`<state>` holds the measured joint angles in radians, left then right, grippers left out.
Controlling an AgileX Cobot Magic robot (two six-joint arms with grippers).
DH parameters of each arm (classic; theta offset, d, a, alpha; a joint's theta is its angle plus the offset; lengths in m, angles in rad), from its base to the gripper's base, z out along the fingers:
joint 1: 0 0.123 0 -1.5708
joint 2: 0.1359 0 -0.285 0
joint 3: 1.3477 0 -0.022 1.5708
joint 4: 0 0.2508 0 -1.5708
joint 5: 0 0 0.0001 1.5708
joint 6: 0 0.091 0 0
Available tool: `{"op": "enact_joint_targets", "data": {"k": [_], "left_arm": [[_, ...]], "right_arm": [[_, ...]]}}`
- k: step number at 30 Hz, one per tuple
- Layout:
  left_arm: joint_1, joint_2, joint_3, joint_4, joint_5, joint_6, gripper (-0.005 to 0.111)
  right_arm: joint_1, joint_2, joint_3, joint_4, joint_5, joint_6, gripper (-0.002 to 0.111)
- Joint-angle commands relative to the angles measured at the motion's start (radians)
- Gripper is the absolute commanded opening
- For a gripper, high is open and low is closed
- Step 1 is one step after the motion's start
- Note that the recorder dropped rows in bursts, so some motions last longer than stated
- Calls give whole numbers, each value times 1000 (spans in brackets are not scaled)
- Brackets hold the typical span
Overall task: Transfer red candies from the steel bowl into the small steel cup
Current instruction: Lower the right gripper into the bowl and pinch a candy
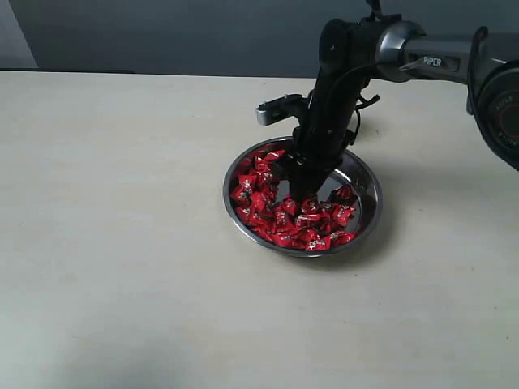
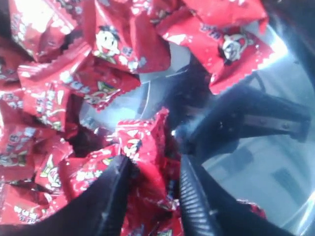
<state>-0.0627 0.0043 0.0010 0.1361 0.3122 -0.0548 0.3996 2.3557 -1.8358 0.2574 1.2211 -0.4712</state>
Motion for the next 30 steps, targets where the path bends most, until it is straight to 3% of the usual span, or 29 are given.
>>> {"op": "enact_joint_targets", "data": {"k": [1,6,30], "left_arm": [[-10,-4,-1,0,-4,-6,0],[-10,-4,-1,0,-4,-6,0],[-10,-4,-1,0,-4,-6,0]], "right_arm": [[1,4,6,-14,0,1,19],[1,-2,6,-19,0,-7,5],[-3,-138,6,-23,-31,-3,5]]}}
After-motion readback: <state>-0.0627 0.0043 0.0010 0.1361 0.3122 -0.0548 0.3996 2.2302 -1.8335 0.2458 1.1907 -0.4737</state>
